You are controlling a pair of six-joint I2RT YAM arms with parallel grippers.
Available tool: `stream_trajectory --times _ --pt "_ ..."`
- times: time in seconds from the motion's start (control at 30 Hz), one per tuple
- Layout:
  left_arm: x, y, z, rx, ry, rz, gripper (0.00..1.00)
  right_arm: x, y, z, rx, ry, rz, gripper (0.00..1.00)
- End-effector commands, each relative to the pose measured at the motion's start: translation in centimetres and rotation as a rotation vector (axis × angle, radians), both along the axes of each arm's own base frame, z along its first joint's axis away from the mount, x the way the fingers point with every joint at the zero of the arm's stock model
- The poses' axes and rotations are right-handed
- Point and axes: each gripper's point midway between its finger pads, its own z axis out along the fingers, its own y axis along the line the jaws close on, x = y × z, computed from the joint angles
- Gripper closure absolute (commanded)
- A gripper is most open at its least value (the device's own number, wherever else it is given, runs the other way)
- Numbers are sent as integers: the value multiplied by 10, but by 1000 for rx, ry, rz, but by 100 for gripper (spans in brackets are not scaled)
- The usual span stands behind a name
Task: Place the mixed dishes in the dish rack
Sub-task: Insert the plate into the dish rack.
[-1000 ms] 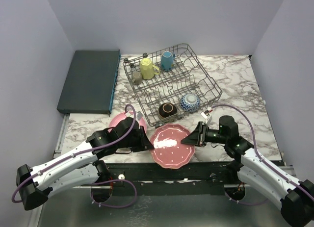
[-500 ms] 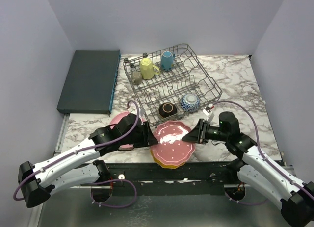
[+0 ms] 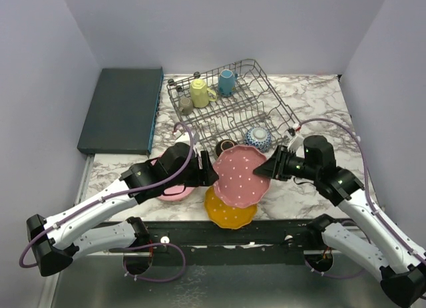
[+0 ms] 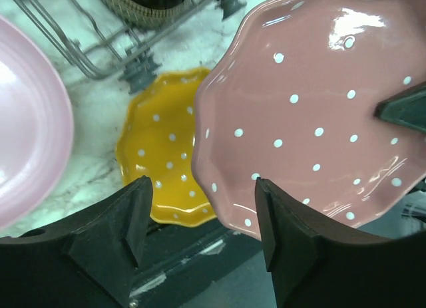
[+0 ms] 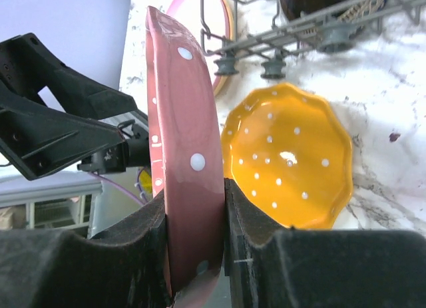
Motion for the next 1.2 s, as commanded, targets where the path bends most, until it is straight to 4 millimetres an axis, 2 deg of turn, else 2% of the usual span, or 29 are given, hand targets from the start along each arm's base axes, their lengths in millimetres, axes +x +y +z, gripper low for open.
stream_trajectory --times 0.0,0.17,0.3,0.47,0.7,0.93,1.17 --pt "22 21 22 110 -152 35 28 20 -2 49 -11 -151 -35 100" --pt "35 33 40 142 -232 65 20 42 -10 70 -99 -210 -93 100" --pt "42 37 45 151 -253 68 17 60 -16 92 -157 -281 -138 100" --pt "58 45 44 153 -244 78 16 83 -22 120 -207 -372 -188 100" --pt "83 67 38 128 -228 129 16 126 -22 145 -322 -481 -226 100" --pt "97 78 28 123 -215 162 16 171 -22 191 -369 -632 -255 100" --pt "110 84 39 130 -230 204 16 218 -25 213 -400 -705 -270 100"
